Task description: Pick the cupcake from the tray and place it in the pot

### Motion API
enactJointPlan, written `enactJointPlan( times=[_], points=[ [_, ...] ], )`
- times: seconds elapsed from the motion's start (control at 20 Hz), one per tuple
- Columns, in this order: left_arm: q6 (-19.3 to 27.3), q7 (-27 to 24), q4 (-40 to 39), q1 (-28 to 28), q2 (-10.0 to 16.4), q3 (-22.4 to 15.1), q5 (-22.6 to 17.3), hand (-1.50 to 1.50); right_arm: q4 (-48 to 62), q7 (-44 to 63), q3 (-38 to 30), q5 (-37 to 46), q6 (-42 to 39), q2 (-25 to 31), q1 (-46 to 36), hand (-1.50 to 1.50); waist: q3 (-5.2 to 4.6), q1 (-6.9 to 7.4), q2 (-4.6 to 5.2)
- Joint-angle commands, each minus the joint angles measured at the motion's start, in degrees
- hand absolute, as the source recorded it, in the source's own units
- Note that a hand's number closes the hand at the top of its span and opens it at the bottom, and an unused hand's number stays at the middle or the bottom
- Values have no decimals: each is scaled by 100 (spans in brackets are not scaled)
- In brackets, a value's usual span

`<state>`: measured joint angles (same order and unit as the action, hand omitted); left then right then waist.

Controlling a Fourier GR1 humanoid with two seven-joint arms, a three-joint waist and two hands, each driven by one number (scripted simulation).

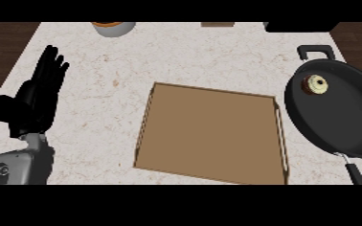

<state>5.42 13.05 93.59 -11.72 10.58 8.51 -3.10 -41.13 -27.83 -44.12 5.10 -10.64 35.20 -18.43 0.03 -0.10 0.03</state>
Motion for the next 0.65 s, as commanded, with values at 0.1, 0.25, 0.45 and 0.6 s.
enactJointPlan(
  times=[0.1, 0.25, 0.45, 0.6],
  points=[
    [-147, -152, -195, -111, 61, 152, -137, 0, 690, -160, -50, -328, -676, 839, 49, -150, 1, 23, 8],
    [-182, -349, -424, -110, 68, 162, -58, 0, 1127, -578, 12, -356, -773, 964, 173, -150, 1, 24, 10],
    [126, -184, 56, 259, -306, -203, 192, 0, 1584, -819, 16, -321, -1042, 1450, 182, -150, 6, 63, 10],
    [-129, 126, 582, 504, -40, 8, -68, 0, 1399, -774, 5, -542, -1166, 1409, 515, -150, 0, 37, -5]
  ],
)
